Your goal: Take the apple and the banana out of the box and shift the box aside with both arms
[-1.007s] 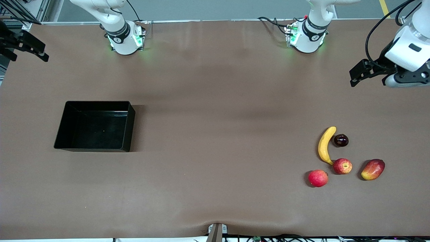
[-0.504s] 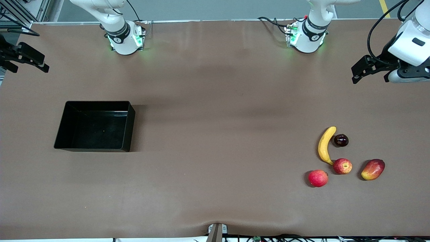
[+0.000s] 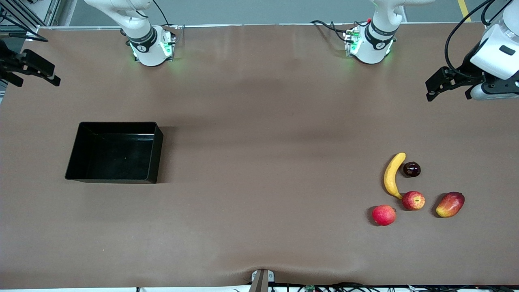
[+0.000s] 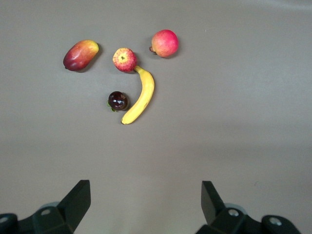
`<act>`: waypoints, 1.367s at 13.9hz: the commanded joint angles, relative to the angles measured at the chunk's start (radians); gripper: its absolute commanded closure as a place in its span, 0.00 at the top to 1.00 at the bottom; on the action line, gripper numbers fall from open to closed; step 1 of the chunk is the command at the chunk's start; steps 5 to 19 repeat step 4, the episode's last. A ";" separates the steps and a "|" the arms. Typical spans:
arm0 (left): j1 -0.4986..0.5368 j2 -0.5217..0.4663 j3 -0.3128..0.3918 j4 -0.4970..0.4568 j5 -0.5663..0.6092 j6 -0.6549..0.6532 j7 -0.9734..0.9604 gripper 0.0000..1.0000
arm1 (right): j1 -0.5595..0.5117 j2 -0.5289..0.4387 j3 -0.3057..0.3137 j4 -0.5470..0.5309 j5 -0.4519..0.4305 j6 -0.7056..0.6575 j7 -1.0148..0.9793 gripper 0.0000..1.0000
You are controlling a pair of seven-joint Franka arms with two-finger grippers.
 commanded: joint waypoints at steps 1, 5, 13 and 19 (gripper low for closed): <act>-0.006 0.004 -0.001 0.024 0.019 -0.017 0.015 1.00 | 0.003 0.005 -0.004 0.017 0.020 -0.016 0.003 1.00; -0.008 0.004 -0.002 0.030 0.019 -0.028 0.015 1.00 | 0.001 0.004 -0.005 0.017 0.020 -0.019 0.003 1.00; -0.008 0.004 -0.002 0.030 0.019 -0.028 0.015 1.00 | 0.001 0.004 -0.005 0.017 0.020 -0.019 0.003 1.00; -0.008 0.004 -0.002 0.030 0.019 -0.028 0.015 1.00 | 0.001 0.004 -0.005 0.017 0.020 -0.019 0.003 1.00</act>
